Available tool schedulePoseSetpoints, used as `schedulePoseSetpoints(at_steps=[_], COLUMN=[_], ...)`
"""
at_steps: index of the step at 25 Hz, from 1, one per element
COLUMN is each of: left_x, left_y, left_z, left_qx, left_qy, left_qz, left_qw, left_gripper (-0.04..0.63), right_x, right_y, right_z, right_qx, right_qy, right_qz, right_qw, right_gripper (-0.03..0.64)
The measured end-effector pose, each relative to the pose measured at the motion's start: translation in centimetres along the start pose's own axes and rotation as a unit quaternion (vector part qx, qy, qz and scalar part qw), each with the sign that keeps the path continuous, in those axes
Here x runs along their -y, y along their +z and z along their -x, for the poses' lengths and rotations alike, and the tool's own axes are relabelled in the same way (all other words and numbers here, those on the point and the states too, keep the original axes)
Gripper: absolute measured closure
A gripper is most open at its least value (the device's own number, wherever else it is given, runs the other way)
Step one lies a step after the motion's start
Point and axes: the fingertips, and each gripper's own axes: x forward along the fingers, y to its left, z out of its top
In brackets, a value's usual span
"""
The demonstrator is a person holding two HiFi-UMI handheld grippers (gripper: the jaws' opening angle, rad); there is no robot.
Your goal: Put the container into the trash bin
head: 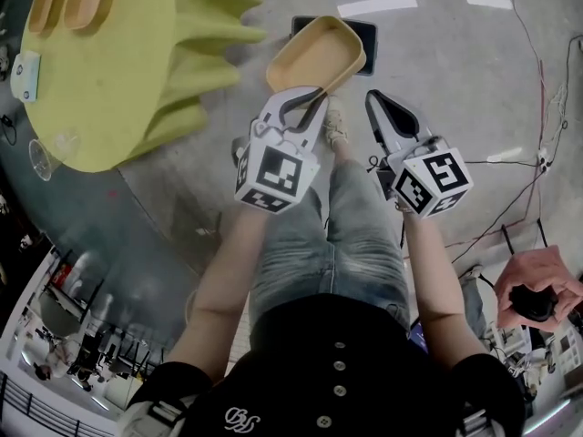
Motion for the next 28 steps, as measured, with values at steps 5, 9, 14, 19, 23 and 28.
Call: schedulePoseSetpoints(at_steps=[5,9,14,19,23,28], left_x=[-0.3,0.2,-0.5,-1.2,-0.7,0.0], left_y=[-2.7,-3.9,-5.0,-6.2,-6.8,-7.1], left_z=[-1.9,-3.6,-5.3,-6.5,-8.4,-10.3], left_qx=[-0.015,-0.031,-0.051,-0.068,-0.078,-0.086], left_qy=[-0.011,-0.018,-0.020,-0.021,-0.032,-0.041], left_qz=[0.009,0.008,0.019,0.020,0.017,0.006], left_qw=[0.9998,0.9993,0.9983,0.9972,0.9963,0.9955], left_gripper=[0.568,0.568,0.568,0.569,0.568,0.568], right_x=[0.9,1.9,3.2,4.1,5.5,6.7], right_y=[-1.4,-1.9,-3.2,-4.4,-5.4,-6.0], right_z=[-2.6,-3.0,-3.4,-3.6,-3.8,-3.3], right_qx=[-0.003,-0.004,-0.017,-0.026,-0.034,-0.036], right_qy=[-0.001,-0.005,-0.009,-0.010,-0.010,-0.009], right_qz=[-0.009,-0.016,-0.028,-0.040,-0.046,-0.054], right_qw=[1.000,1.000,0.999,0.999,0.998,0.998], right_gripper=[0.612,0.612,0.612,0.612,0.612,0.612])
